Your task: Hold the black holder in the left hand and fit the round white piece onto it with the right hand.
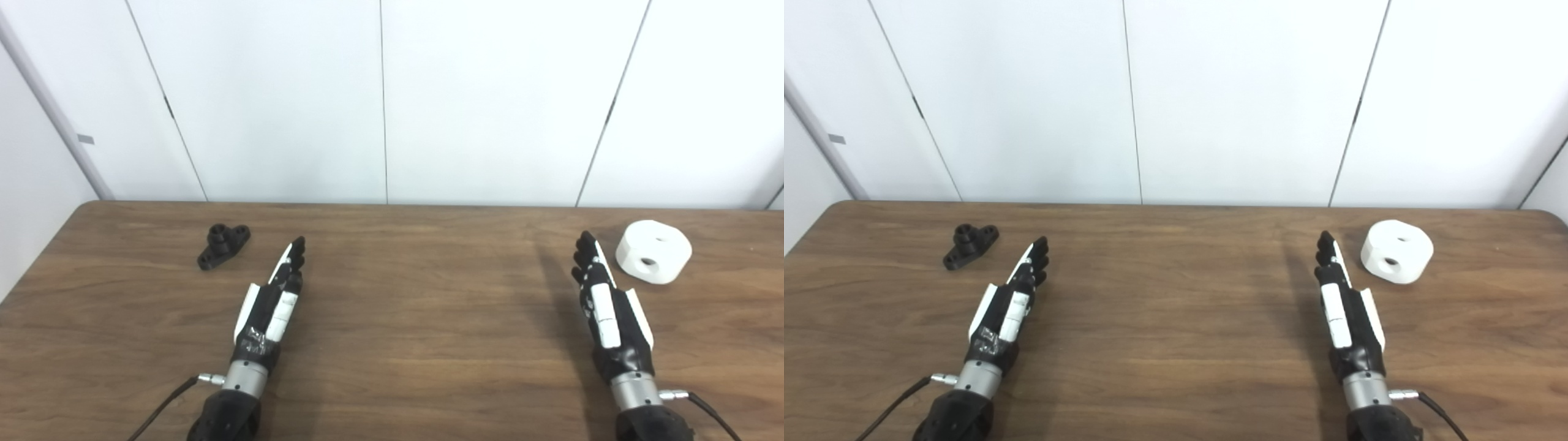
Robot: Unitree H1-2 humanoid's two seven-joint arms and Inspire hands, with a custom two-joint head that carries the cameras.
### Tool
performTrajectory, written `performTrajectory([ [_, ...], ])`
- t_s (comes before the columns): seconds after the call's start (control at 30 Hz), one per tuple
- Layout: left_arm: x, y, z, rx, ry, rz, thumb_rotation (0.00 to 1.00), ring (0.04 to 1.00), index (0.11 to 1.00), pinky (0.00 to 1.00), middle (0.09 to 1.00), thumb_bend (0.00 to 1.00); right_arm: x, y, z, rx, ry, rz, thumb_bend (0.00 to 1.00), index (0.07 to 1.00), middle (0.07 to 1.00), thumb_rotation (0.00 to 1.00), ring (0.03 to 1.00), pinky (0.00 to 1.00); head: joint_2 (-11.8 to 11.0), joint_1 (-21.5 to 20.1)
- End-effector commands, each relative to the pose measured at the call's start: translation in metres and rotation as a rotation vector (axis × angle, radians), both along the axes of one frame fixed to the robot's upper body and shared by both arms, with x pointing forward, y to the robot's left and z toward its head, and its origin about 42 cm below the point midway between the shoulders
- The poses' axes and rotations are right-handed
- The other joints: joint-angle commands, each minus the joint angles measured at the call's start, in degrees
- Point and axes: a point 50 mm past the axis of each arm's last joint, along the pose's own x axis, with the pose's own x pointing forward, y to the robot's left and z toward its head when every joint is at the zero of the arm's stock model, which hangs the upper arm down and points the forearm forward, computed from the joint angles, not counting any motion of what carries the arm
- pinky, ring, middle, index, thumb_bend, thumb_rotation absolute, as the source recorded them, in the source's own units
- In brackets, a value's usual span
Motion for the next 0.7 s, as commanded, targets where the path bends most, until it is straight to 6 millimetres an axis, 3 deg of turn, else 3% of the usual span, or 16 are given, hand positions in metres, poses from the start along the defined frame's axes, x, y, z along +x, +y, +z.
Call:
performTrajectory([
  [0.0,0.0050,0.0027,0.0097,-0.006,-0.068,-0.004,0.95,1.000,1.000,1.00,1.000,0.98,-0.0028,0.0049,-0.0046,0.011,-0.017,0.001,0.53,1.000,1.000,1.00,1.000,1.00,0.1,0.1],
  [0.13,0.0055,0.0033,0.0095,-0.010,-0.070,-0.001,0.95,1.000,1.000,1.00,1.000,0.97,-0.0033,0.0053,-0.0040,0.011,-0.019,0.002,0.51,1.000,1.000,1.00,1.000,1.00,-0.2,-0.1],
  [0.43,0.0042,0.0047,0.0116,0.004,-0.068,-0.003,0.96,1.000,1.000,1.00,1.000,0.98,-0.0026,0.0066,-0.0064,0.005,-0.004,0.006,0.59,1.000,1.000,1.00,1.000,1.00,-0.5,-1.1],
  [0.57,0.0039,0.0045,0.0119,-0.012,-0.077,-0.007,0.94,1.000,1.000,1.00,1.000,0.93,-0.0026,0.0061,-0.0078,0.003,-0.001,0.010,0.57,1.000,1.000,1.00,1.000,1.00,-0.4,-0.7],
  [0.63,0.0032,0.0052,0.0145,0.003,-0.091,-0.012,0.89,1.000,1.000,1.00,1.000,0.85,-0.0027,0.0067,-0.0078,-0.003,0.003,0.009,0.58,1.000,1.000,1.00,1.000,1.00,-0.4,-0.5],
  [0.67,0.0029,0.0064,0.0168,0.028,-0.097,-0.007,0.82,1.000,1.000,1.00,1.000,0.82,-0.0027,0.0073,-0.0078,-0.002,0.003,0.011,0.59,1.000,1.000,1.00,1.000,1.00,-0.5,-0.5],
])
